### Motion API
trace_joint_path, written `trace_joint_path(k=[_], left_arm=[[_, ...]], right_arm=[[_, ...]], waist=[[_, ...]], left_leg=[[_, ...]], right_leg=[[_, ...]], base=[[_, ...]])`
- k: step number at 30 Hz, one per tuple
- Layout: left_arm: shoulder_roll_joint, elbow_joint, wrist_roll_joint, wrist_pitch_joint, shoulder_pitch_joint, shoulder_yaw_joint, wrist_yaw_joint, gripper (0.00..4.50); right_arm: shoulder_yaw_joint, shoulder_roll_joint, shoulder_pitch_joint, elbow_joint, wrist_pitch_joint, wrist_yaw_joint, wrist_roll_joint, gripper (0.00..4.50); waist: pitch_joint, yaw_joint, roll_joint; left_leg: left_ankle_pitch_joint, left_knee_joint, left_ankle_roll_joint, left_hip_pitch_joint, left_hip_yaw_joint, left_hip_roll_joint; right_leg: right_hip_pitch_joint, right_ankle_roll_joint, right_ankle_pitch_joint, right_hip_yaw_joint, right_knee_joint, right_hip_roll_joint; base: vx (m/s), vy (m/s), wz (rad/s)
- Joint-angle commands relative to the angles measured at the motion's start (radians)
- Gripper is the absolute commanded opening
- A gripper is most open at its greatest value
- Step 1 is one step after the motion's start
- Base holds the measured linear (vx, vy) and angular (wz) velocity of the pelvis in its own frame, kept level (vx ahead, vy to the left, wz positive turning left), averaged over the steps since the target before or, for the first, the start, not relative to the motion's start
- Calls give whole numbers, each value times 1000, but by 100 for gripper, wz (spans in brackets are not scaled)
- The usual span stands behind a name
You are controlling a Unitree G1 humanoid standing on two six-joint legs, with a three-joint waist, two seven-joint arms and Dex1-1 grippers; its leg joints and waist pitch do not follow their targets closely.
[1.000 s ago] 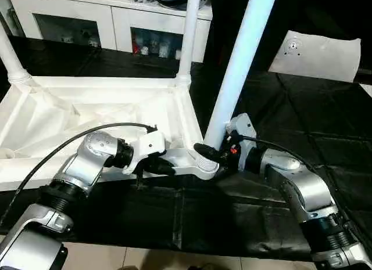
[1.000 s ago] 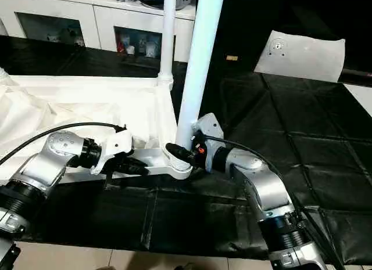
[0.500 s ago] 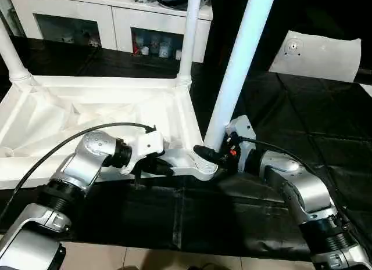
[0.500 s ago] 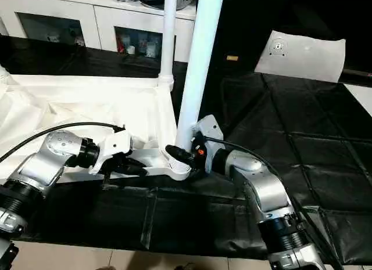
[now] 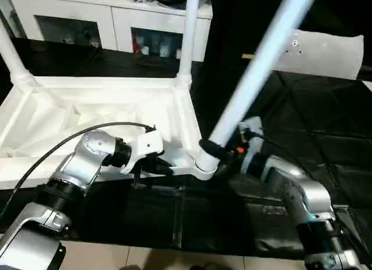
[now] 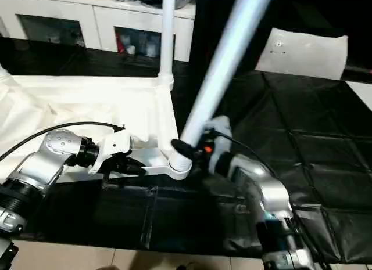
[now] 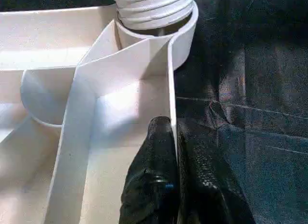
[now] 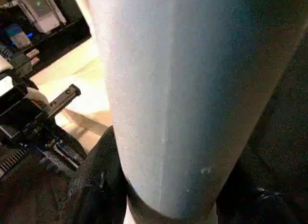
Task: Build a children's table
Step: Insert table leg to table base
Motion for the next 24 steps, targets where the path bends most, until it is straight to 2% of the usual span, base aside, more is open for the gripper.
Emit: trace_joint_path(k=[1,2,3,4,5,8,10,13,14,17,18,19,22,23,24], left_arm=[[8,-12,-8,-10,-9,16,-6,0],[3,-10,-11,-10,-7,27,13,0],[-1,-8,-13,-8,-5,35,29,0],[-4,-5,-12,-10,-6,41,44,0],[-5,-3,-12,-11,-6,43,48,0],[-8,9,-1,-25,-7,44,71,0],[-8,13,3,-30,-8,43,74,0],[-6,17,10,-43,-9,37,83,0],[-4,17,14,-50,-8,32,85,0],[-3,16,17,-54,-7,29,85,0],[0,12,24,-62,-7,18,85,0],[0,12,24,-62,-7,18,85,0],[4,12,40,-69,-5,7,92,0],[4,12,40,-69,-5,7,92,0],[8,18,48,-73,-7,-2,83,0]], right_arm=[[-27,-15,34,29,2,-34,-30,191],[-27,-9,60,27,-18,-37,-34,191],[-30,-1,83,25,-42,-43,-36,191],[-28,3,104,17,-63,-48,-41,191],[-24,3,111,12,-73,-49,-46,191],[10,-9,145,-37,-128,-56,-92,191],[19,-14,147,-46,-137,-57,-104,191],[61,-43,150,-72,-179,-59,-163,191],[87,-57,148,-85,-197,-54,-193,191],[98,-60,142,-88,-200,-49,-201,191],[127,-68,127,-85,-203,-34,-219,191],[127,-68,127,-85,-203,-34,-219,191],[184,-86,107,-68,-210,19,-243,191],[184,-86,107,-68,-210,19,-243,191],[201,-92,99,-53,-214,40,-247,191]], waist=[[-66,8,30],[-67,12,37],[-65,12,35],[-66,14,39],[-66,17,35],[-63,18,36],[-63,17,34],[-61,16,35],[-61,14,31],[-60,15,31],[-60,14,23],[-59,14,29],[-58,12,19],[-58,12,22],[-57,12,21]], left_leg=[[-64,-83,0,-6,-34,97],[-64,-83,-1,-4,-34,96],[-64,-83,0,-5,-33,99],[-66,-83,-1,-4,-34,99],[-71,-84,-1,-5,-33,98],[-90,-86,-2,-3,-34,97],[-94,-87,0,-4,-34,96],[-96,-89,-1,-4,-35,97],[-97,-89,1,-4,-35,97],[-97,-88,8,-6,-35,96],[-98,-88,10,-6,-34,96],[-98,-89,12,-5,-35,96],[-109,-90,15,-4,-35,98],[-107,-88,17,-5,-35,98],[-105,-88,19,-4,-35,98]], right_leg=[[65,-214,-183,76,-72,-134],[65,-215,-184,76,-71,-134],[62,-214,-177,77,-73,-135],[63,-214,-174,76,-71,-135],[64,-212,-179,77,-72,-135],[61,-193,-239,76,-80,-134],[61,-181,-264,77,-83,-134],[59,-166,-273,76,-83,-132],[59,-164,-275,77,-84,-132],[60,-164,-284,78,-84,-134],[59,-160,-294,77,-86,-133],[59,-156,-311,77,-86,-133],[55,-148,-340,77,-88,-133],[56,-151,-338,78,-87,-135],[54,-152,-335,78,-88,-135]], base=[[0,0,0],[0,0,0],[0,0,0],[0,0,0],[0,0,0],[0,0,0],[0,0,0],[0,0,0],[0,0,0],[0,0,0],[0,0,0],[0,0,0],[0,0,0],[0,0,0],[0,0,0]])
